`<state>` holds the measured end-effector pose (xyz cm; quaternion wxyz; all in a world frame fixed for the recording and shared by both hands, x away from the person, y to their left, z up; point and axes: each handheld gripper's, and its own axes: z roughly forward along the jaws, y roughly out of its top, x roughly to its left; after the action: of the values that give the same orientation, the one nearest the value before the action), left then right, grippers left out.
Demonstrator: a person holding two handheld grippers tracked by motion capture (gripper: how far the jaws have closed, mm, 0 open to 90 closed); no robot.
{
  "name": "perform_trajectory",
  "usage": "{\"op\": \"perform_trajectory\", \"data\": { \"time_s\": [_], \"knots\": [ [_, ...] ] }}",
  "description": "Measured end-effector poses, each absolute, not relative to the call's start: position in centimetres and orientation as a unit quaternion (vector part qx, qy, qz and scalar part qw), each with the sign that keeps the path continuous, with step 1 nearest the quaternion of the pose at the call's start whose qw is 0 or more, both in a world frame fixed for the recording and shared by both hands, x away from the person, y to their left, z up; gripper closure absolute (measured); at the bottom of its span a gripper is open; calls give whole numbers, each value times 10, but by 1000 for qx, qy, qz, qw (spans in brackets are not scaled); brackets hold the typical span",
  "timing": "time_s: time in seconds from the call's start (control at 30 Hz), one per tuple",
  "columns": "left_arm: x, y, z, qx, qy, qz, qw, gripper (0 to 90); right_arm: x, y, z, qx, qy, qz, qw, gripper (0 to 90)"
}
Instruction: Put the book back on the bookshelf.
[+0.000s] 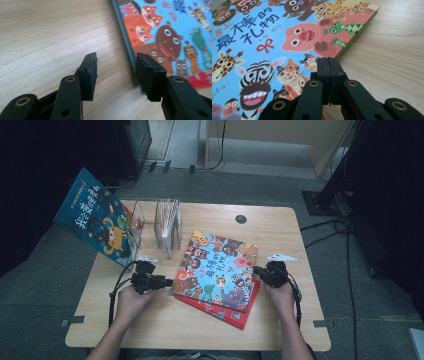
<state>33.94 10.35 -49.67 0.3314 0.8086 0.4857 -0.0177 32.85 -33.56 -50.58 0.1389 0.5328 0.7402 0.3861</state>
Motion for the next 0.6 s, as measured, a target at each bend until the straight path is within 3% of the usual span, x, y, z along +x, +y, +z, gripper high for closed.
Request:
{"op": "perform_trajectory", "data": {
  "time_s": [0.37,0.6],
  "knots": [
    [335,97,-500,820,461,47,335,482,311,-329,-504,516,753,382,142,896],
    [354,105,-496,798,496,-35,341,428,306,-328,-505,516,755,381,140,897]
  ]
}}
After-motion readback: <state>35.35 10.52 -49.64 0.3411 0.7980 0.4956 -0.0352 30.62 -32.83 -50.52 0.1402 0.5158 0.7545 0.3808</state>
